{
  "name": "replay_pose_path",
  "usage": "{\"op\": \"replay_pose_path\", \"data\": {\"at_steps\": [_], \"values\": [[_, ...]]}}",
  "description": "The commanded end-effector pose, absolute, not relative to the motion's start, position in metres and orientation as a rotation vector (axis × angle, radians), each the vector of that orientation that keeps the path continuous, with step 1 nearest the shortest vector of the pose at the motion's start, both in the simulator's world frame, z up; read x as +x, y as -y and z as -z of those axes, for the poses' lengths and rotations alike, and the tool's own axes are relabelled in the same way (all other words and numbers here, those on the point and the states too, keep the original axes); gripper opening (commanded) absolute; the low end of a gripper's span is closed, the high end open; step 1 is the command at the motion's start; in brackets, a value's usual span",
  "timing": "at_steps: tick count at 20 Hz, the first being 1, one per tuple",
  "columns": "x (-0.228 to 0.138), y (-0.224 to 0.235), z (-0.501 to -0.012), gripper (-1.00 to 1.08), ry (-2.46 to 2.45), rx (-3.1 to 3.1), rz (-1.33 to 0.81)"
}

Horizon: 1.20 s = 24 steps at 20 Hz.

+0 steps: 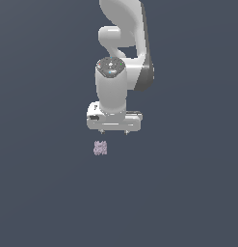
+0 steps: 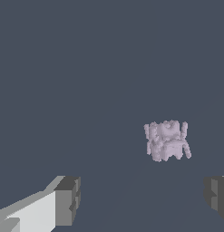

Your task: Pick up the object and move it to a goal position.

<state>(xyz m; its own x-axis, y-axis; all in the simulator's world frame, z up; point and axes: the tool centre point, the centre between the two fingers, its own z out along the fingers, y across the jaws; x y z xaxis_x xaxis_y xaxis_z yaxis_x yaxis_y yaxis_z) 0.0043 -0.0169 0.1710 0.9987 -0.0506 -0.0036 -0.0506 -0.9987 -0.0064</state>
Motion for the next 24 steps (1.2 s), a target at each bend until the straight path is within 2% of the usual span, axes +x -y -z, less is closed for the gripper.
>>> {"op": "replay_pose_path", "data": {"at_steps": [1, 12, 24], "values": [[0.004, 0.017, -0.171, 1.0, -0.079, -3.134, -0.005], [0.01, 0.016, -0.189, 1.0, 0.001, -3.142, 0.029], [0.01, 0.018, -0.186, 1.0, -0.073, -3.138, 0.025]]}}
